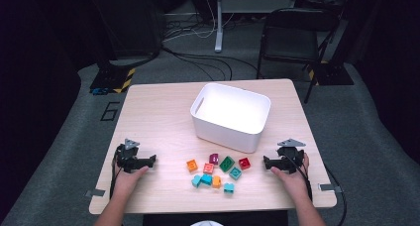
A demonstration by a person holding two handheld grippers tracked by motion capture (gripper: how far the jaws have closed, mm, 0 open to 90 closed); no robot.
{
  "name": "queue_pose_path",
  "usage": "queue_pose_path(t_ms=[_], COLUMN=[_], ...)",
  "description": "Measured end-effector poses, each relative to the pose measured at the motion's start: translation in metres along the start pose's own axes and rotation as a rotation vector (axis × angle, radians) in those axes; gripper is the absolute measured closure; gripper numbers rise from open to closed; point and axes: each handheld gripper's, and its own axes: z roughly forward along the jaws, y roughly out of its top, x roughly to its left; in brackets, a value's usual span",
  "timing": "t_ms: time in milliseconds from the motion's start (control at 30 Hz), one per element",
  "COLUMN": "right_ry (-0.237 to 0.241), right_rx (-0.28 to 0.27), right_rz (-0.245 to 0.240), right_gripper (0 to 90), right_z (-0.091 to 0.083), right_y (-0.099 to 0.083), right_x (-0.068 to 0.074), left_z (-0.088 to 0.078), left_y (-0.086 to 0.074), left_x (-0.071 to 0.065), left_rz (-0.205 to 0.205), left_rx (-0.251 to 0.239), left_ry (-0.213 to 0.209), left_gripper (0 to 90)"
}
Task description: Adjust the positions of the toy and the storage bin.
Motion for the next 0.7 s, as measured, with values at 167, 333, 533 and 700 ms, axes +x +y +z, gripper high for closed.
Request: queue_pose_path(t_ms=[167,333,533,700], right_ry=[0.004,0.001,0.046,0.062], right_rx=[-0.016,-0.019,0.021,0.036], right_rz=[-0.011,0.005,0.021,0.007], right_gripper=[6.8,20.7,40.5,42.8], right_z=[-0.002,-0.007,-0.015,-0.022], right_y=[-0.001,-0.001,0.005,0.011], right_x=[0.003,0.002,0.002,0.005], left_z=[-0.001,-0.004,-0.009,-0.011], left_y=[0.001,0.005,0.017,0.028], left_x=[0.002,0.001,-0.004,-0.009], left_rz=[0.002,-0.01,-0.007,0.012], left_rx=[-0.006,0.007,0.02,0.012], left_ry=[-0.004,-0.015,-0.053,-0.078], left_gripper=[19.0,27.1,35.8,39.1])
